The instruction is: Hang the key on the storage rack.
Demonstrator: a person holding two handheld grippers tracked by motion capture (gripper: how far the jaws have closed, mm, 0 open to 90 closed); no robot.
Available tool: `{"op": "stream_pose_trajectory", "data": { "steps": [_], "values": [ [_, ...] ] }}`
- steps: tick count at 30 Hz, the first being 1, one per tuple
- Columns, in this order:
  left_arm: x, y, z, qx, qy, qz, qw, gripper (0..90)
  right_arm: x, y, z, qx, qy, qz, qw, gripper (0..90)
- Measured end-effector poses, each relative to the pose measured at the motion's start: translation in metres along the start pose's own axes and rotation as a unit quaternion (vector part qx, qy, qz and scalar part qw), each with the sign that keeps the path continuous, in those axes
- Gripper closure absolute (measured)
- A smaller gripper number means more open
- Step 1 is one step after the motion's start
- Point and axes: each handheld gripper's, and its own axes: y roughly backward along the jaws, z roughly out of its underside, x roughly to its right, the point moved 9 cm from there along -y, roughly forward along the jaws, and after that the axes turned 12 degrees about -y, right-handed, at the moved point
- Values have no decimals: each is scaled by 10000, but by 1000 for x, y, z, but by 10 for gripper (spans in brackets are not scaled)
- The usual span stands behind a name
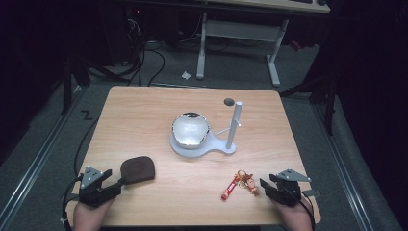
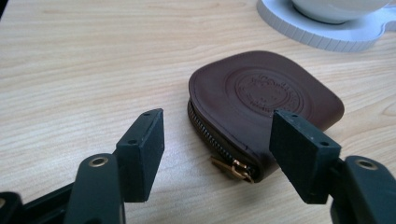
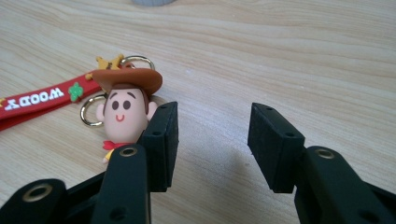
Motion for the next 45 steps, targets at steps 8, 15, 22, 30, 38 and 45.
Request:
{"op": "stream_pose_trajectory", "data": {
  "steps": [8, 15, 22, 30, 38, 45],
  "values": [
    [-1, 1, 0, 37, 34, 182, 9998, 357, -8, -1, -13, -100, 109, 55, 9999, 508],
    [-2, 0, 0, 64, 73, 248, 9996, 349, -12, -2, -18, -362, 145, 29, 9992, 507],
    [-1, -2, 1, 38, 63, 285, 9996, 349, -10, -3, -17, -659, 152, 57, 9977, 497],
    [0, -1, 1, 40, 63, 322, 9995, 349, -13, -4, -14, -943, 318, 64, 9950, 493],
    [3, -3, 2, -6, 44, 376, 9993, 349, -13, -3, -10, -1249, 521, 108, 9907, 488],
    [2, -4, 4, -32, 81, 390, 9992, 349, -14, 0, -3, -1715, 693, 46, 9827, 478]
  ]
}}
